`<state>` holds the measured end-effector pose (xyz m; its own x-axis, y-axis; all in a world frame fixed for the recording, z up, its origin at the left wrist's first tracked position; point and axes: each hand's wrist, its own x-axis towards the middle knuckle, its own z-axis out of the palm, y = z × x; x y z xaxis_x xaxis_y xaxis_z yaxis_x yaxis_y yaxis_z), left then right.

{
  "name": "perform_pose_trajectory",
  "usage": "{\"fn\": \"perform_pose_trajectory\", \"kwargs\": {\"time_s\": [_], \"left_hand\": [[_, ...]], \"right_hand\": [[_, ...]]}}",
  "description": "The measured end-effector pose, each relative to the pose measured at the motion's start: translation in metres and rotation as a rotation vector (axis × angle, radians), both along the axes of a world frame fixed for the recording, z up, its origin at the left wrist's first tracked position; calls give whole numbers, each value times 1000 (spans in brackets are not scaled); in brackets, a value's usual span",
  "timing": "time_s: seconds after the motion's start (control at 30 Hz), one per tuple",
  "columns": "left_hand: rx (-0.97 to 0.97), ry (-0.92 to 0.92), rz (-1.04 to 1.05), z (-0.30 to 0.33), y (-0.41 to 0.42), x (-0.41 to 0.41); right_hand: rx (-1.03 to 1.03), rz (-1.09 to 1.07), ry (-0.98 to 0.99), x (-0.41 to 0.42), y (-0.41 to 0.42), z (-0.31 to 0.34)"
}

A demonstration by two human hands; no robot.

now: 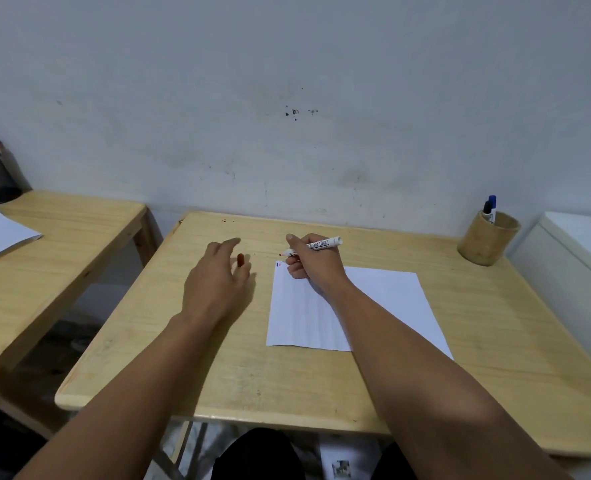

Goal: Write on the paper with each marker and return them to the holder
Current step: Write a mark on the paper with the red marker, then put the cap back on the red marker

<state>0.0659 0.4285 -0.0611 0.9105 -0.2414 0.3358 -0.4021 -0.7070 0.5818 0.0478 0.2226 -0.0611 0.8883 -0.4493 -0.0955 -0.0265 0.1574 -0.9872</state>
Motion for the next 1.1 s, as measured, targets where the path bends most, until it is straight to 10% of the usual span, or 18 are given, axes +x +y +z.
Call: {"fn": "perform_pose_trajectory", "kwargs": {"time_s": [0.3,0.47,0.67,1.1], "left_hand": [[94,116,61,7,-11,30],[-314,292,-6,46,-38,18],[-697,374,-115,99,-70,-13],[-568,310,-209,124,-133,-67]], "right_hand": [[-220,176,-65,-40,-26,54],[-5,135,-47,-65,-35,73],[-420,161,-22,-97,-38,74],[-489,66,-79,-142,-72,89]]}}
